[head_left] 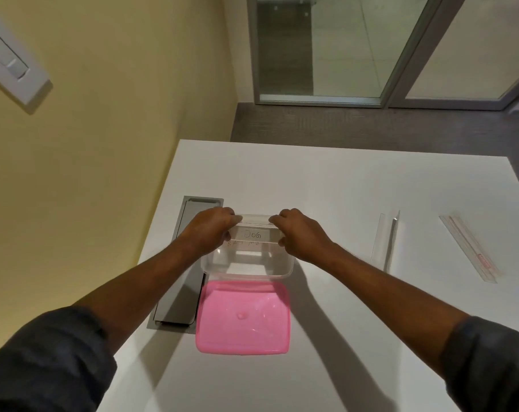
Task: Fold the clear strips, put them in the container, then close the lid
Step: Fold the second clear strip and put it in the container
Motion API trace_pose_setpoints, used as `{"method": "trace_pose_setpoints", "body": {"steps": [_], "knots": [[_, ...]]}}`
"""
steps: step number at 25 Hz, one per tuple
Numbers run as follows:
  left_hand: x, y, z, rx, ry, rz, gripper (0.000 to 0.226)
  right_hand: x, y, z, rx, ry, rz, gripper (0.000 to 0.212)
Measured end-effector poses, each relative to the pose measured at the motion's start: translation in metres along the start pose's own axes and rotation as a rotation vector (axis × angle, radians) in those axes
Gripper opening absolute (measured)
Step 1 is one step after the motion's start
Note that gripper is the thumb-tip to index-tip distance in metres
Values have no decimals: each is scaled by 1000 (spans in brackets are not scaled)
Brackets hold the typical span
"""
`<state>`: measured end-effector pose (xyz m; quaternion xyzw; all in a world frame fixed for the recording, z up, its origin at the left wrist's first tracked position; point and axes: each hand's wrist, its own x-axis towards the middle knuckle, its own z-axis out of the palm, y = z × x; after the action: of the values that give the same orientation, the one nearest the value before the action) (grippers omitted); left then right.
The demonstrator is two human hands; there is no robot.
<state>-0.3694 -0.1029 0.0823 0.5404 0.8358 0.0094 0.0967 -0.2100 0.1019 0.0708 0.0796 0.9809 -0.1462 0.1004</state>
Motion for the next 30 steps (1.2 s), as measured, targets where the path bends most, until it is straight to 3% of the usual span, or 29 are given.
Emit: {"method": "trace_pose_setpoints", "body": {"steps": [7, 11, 22, 26, 30], "knots": [[7, -20, 38, 36, -99, -42, 38, 36, -12, 38, -183, -72, -12, 29], [13, -20, 53, 61, -157, -49, 29, 45, -15, 56, -203, -102, 29, 29], [21, -24, 77, 103, -178, -45, 29, 52, -18, 84, -277, -92, 29, 33], [21, -21, 75, 90, -140, -52, 33, 49, -18, 81, -239, -48, 26, 33], [19, -8, 63, 10, -7, -111, 35, 33, -18, 60, -23, 62, 36, 26]]}}
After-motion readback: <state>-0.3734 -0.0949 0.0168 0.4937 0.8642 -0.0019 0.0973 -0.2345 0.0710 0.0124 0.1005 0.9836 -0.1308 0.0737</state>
